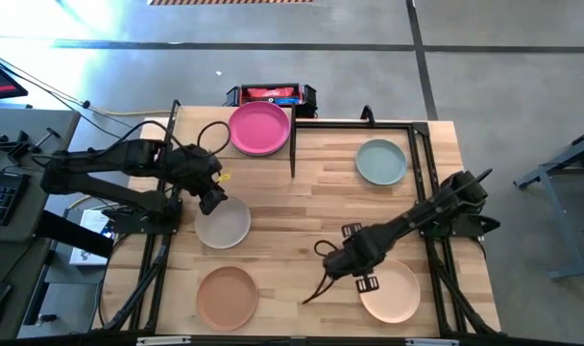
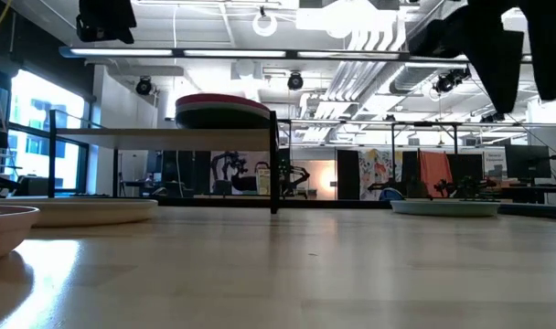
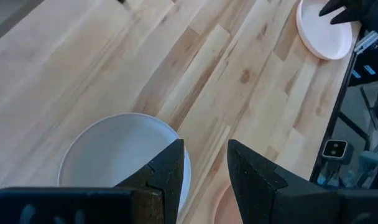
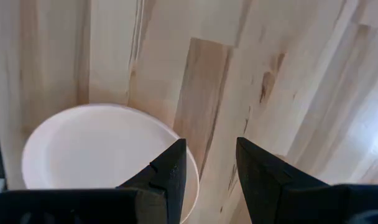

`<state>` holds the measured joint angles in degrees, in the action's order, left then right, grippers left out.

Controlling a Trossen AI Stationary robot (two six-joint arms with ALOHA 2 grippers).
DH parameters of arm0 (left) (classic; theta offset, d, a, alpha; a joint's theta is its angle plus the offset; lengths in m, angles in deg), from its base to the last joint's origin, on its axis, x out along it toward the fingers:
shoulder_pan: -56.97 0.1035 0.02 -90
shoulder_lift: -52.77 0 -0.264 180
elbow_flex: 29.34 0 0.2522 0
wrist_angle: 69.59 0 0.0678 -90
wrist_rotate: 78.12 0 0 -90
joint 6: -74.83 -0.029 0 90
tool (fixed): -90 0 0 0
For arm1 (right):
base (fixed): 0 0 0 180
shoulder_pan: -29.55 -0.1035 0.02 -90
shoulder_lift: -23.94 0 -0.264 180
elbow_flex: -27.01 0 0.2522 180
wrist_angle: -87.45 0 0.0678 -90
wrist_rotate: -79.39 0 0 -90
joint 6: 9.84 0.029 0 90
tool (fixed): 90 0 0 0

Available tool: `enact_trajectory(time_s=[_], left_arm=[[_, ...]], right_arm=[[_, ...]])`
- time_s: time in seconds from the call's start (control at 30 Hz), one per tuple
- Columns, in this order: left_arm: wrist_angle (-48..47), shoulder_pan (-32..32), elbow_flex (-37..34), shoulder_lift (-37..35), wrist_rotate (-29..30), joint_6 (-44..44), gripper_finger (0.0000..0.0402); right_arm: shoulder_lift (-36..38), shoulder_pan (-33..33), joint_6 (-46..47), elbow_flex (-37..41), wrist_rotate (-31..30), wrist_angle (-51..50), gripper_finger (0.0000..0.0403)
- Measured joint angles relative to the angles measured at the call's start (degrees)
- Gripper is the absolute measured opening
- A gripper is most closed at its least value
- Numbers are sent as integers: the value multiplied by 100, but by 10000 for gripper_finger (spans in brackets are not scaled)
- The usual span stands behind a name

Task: Place and stack plates onto a shelf
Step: Put the light pink plate on the shelf

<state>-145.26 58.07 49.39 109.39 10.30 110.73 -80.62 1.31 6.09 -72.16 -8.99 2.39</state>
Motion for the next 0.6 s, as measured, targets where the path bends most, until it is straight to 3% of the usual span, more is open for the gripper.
enact_trajectory(time_s=[0.6], left_arm=[[0, -461, 0, 20, -5, -11, 113]], right_arm=[[-914, -606, -442, 7, 10, 215, 119]])
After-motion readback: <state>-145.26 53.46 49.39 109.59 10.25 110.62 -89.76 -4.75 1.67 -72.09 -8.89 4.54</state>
